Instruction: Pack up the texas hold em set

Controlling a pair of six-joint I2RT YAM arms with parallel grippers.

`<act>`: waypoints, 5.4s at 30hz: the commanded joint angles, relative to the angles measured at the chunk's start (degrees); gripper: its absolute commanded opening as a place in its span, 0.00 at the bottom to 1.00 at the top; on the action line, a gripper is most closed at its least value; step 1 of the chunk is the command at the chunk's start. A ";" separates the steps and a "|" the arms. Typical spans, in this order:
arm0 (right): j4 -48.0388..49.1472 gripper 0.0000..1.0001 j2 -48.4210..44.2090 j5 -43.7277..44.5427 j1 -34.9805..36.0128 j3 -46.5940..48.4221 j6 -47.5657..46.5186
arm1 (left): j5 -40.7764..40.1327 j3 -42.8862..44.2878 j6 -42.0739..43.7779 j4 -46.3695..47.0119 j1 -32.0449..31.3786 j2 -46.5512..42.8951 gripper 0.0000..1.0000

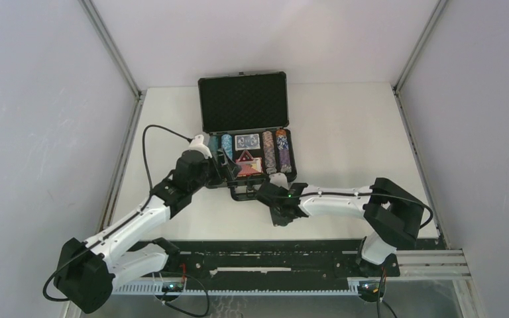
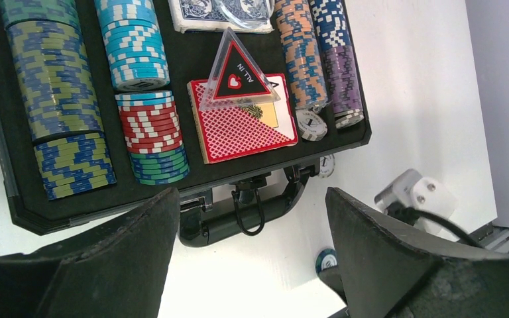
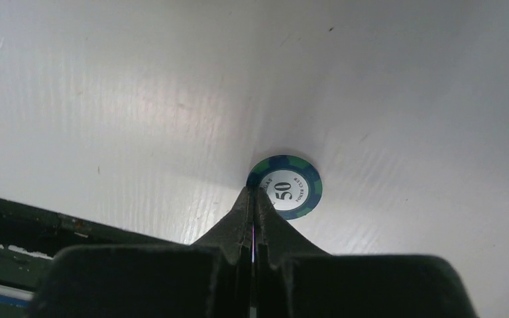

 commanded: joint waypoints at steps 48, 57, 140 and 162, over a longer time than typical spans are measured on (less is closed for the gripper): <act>1.47 0.00 4.09 -2.57 7.00 1.67 2.84 | -1.08 -1.34 -0.73 1.21 -0.25 -1.73 0.85; 1.15 0.00 4.49 -2.55 9.01 3.25 3.38 | -1.24 -1.23 -0.74 1.02 -0.28 -1.97 0.85; 2.14 0.00 5.89 -0.86 5.90 8.17 -2.05 | 0.13 -0.82 -0.69 1.15 -0.25 -0.49 0.85; 9.91 0.84 -20.51 -5.76 2.09 -6.74 -16.44 | -1.57 -0.92 -0.51 0.66 -0.24 -1.23 0.85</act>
